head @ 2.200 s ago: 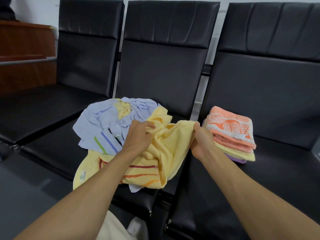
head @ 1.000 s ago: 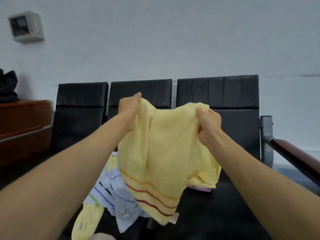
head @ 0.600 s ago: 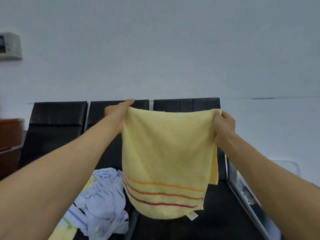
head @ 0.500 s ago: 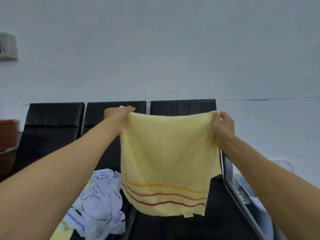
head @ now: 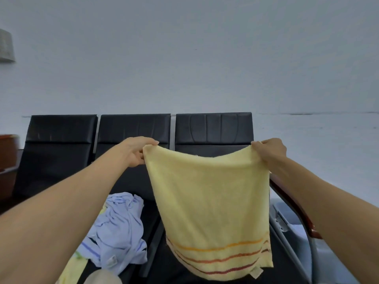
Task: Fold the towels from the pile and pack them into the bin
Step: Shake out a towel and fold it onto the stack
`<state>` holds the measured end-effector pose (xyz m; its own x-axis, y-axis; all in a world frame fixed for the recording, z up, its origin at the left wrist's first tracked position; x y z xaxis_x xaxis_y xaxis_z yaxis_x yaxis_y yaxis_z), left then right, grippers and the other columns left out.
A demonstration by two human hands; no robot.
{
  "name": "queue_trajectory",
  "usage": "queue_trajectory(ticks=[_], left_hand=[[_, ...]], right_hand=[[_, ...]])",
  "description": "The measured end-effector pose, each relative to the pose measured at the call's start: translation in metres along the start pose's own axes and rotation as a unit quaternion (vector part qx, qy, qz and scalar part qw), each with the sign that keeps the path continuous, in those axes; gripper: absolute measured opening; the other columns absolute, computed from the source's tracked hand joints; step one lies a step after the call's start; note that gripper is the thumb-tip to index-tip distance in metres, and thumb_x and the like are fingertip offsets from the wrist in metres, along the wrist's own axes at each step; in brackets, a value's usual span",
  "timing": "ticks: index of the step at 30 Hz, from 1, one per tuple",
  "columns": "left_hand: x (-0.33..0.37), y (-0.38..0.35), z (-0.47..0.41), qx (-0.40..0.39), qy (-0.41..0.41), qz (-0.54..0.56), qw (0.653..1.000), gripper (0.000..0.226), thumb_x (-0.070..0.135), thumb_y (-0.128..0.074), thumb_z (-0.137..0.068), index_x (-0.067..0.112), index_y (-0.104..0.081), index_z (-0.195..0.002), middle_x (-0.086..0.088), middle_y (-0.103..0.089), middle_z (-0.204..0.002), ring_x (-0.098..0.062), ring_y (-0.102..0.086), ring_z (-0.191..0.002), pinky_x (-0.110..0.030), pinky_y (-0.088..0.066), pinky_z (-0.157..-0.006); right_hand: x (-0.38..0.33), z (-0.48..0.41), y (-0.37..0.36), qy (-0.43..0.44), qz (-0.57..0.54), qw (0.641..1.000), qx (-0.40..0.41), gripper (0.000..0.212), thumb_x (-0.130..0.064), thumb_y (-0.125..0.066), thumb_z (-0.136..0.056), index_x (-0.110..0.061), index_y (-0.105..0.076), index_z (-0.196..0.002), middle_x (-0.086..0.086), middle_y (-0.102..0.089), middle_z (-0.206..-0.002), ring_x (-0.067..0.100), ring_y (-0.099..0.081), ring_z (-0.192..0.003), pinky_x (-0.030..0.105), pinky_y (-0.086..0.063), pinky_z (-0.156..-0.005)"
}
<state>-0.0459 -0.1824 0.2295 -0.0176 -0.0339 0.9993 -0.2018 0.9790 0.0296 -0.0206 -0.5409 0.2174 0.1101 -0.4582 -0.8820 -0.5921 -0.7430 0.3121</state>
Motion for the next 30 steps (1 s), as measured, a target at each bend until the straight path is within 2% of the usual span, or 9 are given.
queue_trajectory(ticks=[3,7,10,13,16,20,24,27,30], left_hand=[[-0.003,0.002,-0.002,0.02,-0.039,-0.005,0.999,0.025,0.008,-0.071,-0.086,0.004,-0.063,-0.109,-0.011,-0.065,-0.103,-0.023,-0.064,-0.089,-0.033,-0.051,-0.066],[-0.002,0.004,-0.007,0.034,-0.096,-0.067,0.993,0.026,0.005,-0.063,-0.091,0.007,-0.067,-0.117,-0.009,-0.063,-0.113,-0.02,-0.061,-0.096,-0.031,-0.051,-0.07],[-0.002,0.006,-0.011,0.055,-0.121,-0.109,0.985,0.029,0.0,-0.06,-0.092,0.006,-0.065,-0.121,-0.011,-0.06,-0.117,-0.023,-0.06,-0.1,-0.031,-0.052,-0.073],[-0.003,0.006,-0.011,0.081,-0.138,-0.132,0.978,0.029,-0.002,-0.059,-0.092,0.005,-0.064,-0.12,-0.01,-0.056,-0.115,-0.022,-0.056,-0.101,-0.029,-0.051,-0.074],[-0.005,0.007,-0.011,0.08,-0.147,-0.147,0.975,0.019,0.003,-0.06,-0.093,0.005,-0.068,-0.11,-0.01,-0.059,-0.115,-0.021,-0.058,-0.098,-0.028,-0.051,-0.07],[-0.007,0.004,-0.013,0.071,-0.159,-0.199,0.964,0.011,0.008,-0.057,-0.096,0.008,-0.068,-0.097,-0.01,-0.063,-0.107,-0.024,-0.062,-0.098,-0.033,-0.055,-0.071],[-0.009,0.002,-0.013,0.043,-0.12,-0.184,0.975,0.012,0.008,-0.057,-0.096,0.008,-0.069,-0.1,-0.011,-0.066,-0.105,-0.023,-0.063,-0.092,-0.032,-0.052,-0.071],[-0.012,0.001,-0.008,-0.057,-0.082,-0.176,0.979,0.019,0.007,-0.067,-0.089,0.005,-0.068,-0.107,-0.009,-0.067,-0.106,-0.019,-0.063,-0.096,-0.031,-0.05,-0.076],[-0.016,0.0,-0.008,-0.063,-0.117,-0.267,0.954,0.02,0.005,-0.072,-0.084,0.007,-0.071,-0.104,-0.006,-0.067,-0.104,-0.019,-0.062,-0.099,-0.031,-0.05,-0.084]], right_hand=[[0.006,-0.002,0.008,-0.018,0.011,0.999,0.024,0.04,-0.019,-0.061,-0.089,-0.012,-0.036,-0.059,0.005,-0.039,-0.065,0.019,-0.035,-0.056,0.029,-0.024,-0.045],[0.007,-0.004,0.011,-0.025,0.009,1.0,0.001,0.025,-0.021,-0.06,-0.093,-0.012,-0.044,-0.076,0.004,-0.043,-0.075,0.022,-0.042,-0.071,0.029,-0.035,-0.056],[0.006,-0.003,0.01,-0.003,-0.012,0.999,-0.038,0.02,-0.025,-0.052,-0.098,-0.011,-0.066,-0.093,0.004,-0.054,-0.098,0.022,-0.048,-0.095,0.035,-0.045,-0.085],[0.004,-0.002,0.011,0.006,-0.024,0.998,-0.055,0.025,-0.019,-0.047,-0.1,-0.011,-0.071,-0.096,0.004,-0.056,-0.107,0.023,-0.049,-0.101,0.038,-0.045,-0.097],[0.002,-0.003,0.017,0.001,-0.019,0.998,-0.053,0.03,-0.01,-0.042,-0.1,-0.009,-0.071,-0.099,0.006,-0.053,-0.108,0.025,-0.048,-0.101,0.042,-0.047,-0.099],[0.002,-0.005,0.019,-0.009,-0.051,0.997,-0.051,0.03,-0.014,-0.039,-0.101,-0.011,-0.067,-0.093,0.009,-0.052,-0.111,0.028,-0.048,-0.099,0.044,-0.049,-0.093],[0.004,0.0,0.018,0.014,-0.072,0.989,-0.131,0.025,-0.031,-0.061,-0.093,-0.008,-0.069,-0.098,0.006,-0.059,-0.111,0.024,-0.055,-0.1,0.041,-0.049,-0.097],[0.012,0.005,0.019,0.039,-0.005,0.973,-0.229,0.026,-0.016,-0.077,-0.079,-0.011,-0.069,-0.103,0.007,-0.064,-0.114,0.023,-0.059,-0.108,0.039,-0.047,-0.101],[0.021,0.007,0.02,0.091,0.118,0.97,-0.191,0.019,-0.004,-0.068,-0.083,-0.014,-0.07,-0.1,0.008,-0.064,-0.117,0.024,-0.056,-0.109,0.038,-0.046,-0.1]])
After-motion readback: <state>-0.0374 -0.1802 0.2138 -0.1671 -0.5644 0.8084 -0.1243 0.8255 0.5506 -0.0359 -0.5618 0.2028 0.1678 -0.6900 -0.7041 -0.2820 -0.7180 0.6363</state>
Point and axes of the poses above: each hand's wrist, its own z-axis away from the middle knuckle, its own y-axis out of the back of the hand, x = y × z, the point moved 3 cm from there along -z, towards the middle knuckle
